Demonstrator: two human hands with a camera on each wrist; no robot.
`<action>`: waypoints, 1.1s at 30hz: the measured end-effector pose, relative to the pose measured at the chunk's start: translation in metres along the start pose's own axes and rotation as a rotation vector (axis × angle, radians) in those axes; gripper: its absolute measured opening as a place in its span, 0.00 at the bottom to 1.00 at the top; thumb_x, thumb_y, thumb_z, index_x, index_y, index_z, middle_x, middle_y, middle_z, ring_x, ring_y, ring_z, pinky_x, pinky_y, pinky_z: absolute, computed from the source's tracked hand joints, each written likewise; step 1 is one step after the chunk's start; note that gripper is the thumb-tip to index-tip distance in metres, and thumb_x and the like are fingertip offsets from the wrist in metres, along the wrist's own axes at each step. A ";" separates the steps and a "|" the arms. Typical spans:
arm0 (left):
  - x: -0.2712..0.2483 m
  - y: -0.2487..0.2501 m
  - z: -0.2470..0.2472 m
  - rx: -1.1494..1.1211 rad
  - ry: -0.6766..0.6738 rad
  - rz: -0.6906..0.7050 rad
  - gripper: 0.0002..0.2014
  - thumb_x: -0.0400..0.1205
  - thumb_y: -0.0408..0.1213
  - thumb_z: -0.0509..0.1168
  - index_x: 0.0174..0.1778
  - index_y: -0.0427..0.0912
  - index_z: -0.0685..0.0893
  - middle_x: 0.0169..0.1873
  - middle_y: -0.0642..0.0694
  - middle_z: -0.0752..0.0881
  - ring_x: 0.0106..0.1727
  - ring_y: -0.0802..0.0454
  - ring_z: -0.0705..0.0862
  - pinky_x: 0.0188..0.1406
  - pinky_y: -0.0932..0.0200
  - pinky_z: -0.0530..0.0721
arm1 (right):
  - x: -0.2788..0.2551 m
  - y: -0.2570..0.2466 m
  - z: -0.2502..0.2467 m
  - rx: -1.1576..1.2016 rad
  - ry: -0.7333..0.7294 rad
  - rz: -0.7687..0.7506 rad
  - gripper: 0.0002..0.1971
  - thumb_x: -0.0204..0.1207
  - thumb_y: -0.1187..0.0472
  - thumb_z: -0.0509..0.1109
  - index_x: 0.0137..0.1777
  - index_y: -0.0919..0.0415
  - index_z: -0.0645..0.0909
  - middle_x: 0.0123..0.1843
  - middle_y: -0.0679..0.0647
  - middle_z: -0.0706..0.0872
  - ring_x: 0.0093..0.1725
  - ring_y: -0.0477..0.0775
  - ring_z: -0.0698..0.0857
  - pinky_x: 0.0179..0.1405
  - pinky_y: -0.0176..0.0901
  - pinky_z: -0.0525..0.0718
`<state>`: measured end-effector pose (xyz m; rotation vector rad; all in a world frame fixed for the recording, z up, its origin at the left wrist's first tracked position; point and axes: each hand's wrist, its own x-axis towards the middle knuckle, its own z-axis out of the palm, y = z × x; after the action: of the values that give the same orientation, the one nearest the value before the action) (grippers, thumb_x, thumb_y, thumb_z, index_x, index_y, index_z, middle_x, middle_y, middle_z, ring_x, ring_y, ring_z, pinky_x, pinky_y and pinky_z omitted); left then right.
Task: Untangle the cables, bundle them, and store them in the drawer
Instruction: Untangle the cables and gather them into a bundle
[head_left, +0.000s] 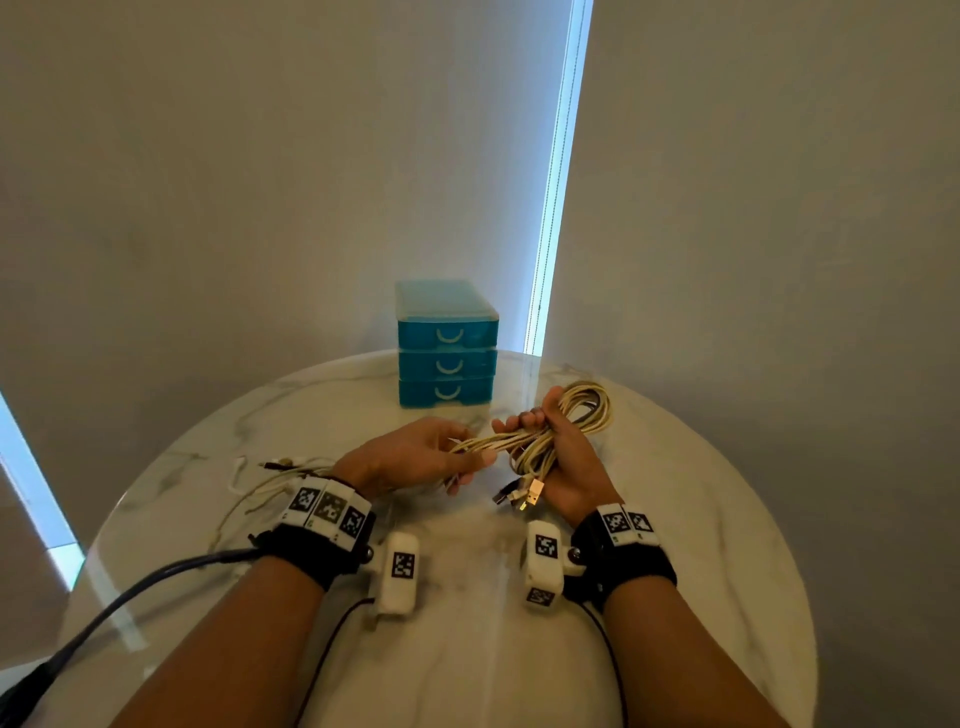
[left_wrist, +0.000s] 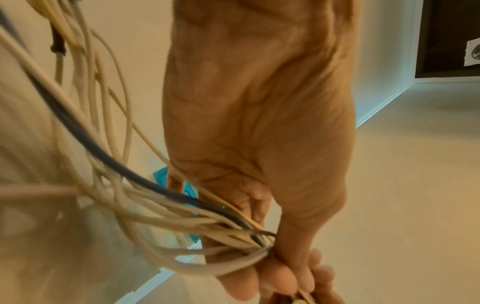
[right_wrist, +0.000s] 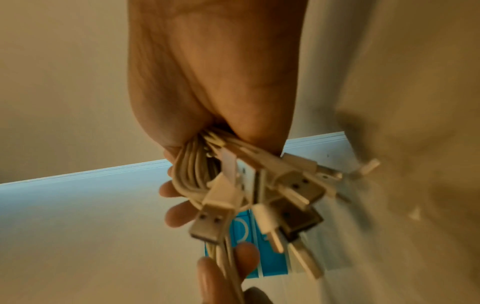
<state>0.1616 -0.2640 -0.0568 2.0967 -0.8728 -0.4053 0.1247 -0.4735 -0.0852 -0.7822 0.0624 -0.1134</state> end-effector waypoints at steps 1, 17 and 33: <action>0.001 -0.002 -0.001 0.047 0.042 0.005 0.19 0.88 0.58 0.70 0.54 0.43 0.90 0.38 0.50 0.93 0.39 0.54 0.90 0.51 0.53 0.89 | 0.001 0.001 -0.002 0.015 0.014 -0.007 0.23 0.88 0.41 0.67 0.39 0.59 0.80 0.41 0.57 0.85 0.52 0.61 0.91 0.59 0.58 0.94; 0.009 0.007 0.008 -0.019 0.141 -0.116 0.25 0.96 0.56 0.52 0.54 0.46 0.91 0.35 0.49 0.81 0.32 0.55 0.74 0.27 0.63 0.73 | -0.008 0.000 0.018 -0.023 0.295 -0.080 0.22 0.79 0.36 0.75 0.40 0.53 0.76 0.29 0.50 0.71 0.29 0.52 0.74 0.24 0.43 0.84; 0.017 0.015 0.016 0.558 0.311 0.215 0.19 0.91 0.59 0.62 0.37 0.59 0.85 0.35 0.59 0.88 0.38 0.63 0.85 0.44 0.58 0.84 | -0.013 -0.002 0.020 -0.776 0.563 -0.410 0.28 0.73 0.37 0.84 0.34 0.57 0.74 0.27 0.55 0.83 0.25 0.57 0.89 0.32 0.49 0.87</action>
<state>0.1588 -0.2912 -0.0547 2.4363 -1.0933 0.3103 0.1137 -0.4592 -0.0698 -1.5130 0.5030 -0.7292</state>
